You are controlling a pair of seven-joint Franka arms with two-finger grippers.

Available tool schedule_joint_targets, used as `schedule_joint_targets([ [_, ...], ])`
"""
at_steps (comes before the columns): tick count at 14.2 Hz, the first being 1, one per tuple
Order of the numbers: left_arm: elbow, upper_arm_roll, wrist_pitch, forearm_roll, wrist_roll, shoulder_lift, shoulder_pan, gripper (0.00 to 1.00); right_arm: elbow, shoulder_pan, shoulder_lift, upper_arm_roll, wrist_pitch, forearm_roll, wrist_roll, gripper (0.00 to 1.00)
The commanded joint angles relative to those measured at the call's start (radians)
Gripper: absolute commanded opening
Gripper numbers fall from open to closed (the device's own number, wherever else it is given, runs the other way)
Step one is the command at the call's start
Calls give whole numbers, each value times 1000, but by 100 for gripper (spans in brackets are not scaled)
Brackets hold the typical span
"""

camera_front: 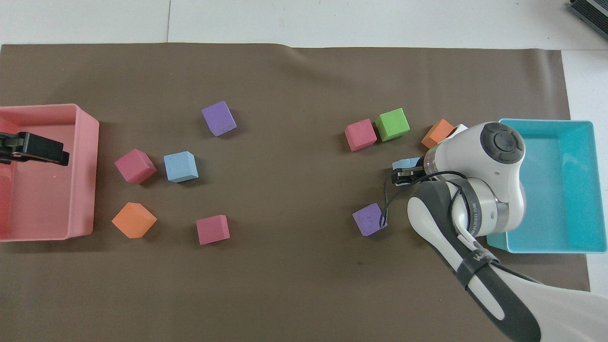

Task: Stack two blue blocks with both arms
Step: 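Close the right gripper on the light blue cube and lift it, then carry the light blue cube with the right gripper toward the table center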

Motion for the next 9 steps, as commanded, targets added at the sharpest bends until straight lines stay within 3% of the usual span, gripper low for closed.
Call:
schedule_joint_targets([
  [1, -23, -9, 21, 8, 8, -18, 12, 100, 42, -21, -58, 0, -127, -21, -60, 0],
  [3, -21, -9, 16, 8, 12, -18, 12, 100, 96, -19, -55, 2, -204, -73, -81, 0],
  [9, -24, -9, 13, 8, 16, -22, 11, 100, 213, 45, -3, 14, -221, -57, 100, 0],
])
